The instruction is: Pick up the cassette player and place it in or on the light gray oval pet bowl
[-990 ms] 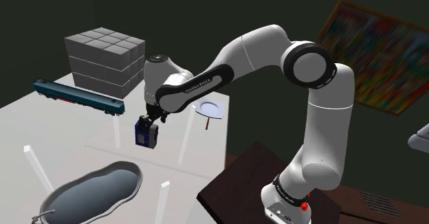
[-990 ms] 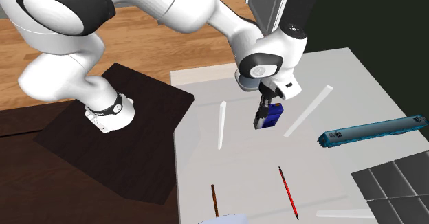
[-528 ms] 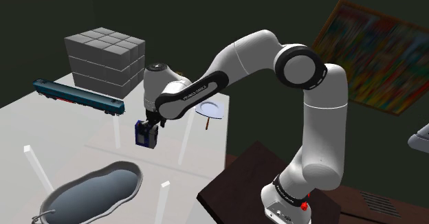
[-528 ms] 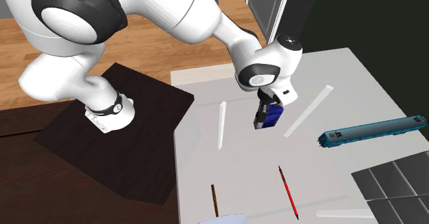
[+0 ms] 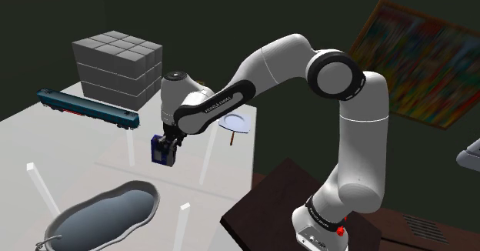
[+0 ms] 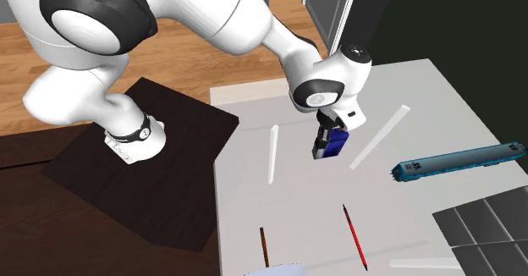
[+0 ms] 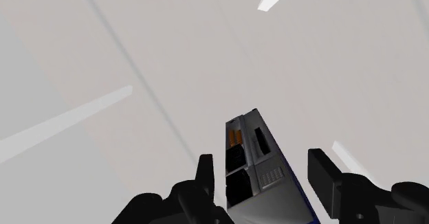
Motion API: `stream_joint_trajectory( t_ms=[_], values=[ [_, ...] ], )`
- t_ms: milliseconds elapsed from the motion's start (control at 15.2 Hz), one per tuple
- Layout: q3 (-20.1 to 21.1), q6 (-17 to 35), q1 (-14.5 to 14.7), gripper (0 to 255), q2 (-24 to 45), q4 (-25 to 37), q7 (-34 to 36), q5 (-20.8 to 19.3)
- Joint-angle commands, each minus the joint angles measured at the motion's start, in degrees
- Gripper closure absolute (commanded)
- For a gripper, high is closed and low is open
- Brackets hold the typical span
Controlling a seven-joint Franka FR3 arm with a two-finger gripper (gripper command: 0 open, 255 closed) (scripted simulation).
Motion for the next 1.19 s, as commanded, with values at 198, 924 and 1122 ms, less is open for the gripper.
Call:
stream_joint_trajectory(
  t_ms=[198, 924, 1122],
  values=[
    [0.0, 0.0, 0.0, 255, -0.01, -0.02, 0.0, 0.0],
    [0.98, -3.25, -0.68, 255, -3.19, 0.2, -1.1, 1.5],
    [1.41, -4.95, -0.98, 255, -4.69, 0.48, -1.64, 2.24]
  ],
)
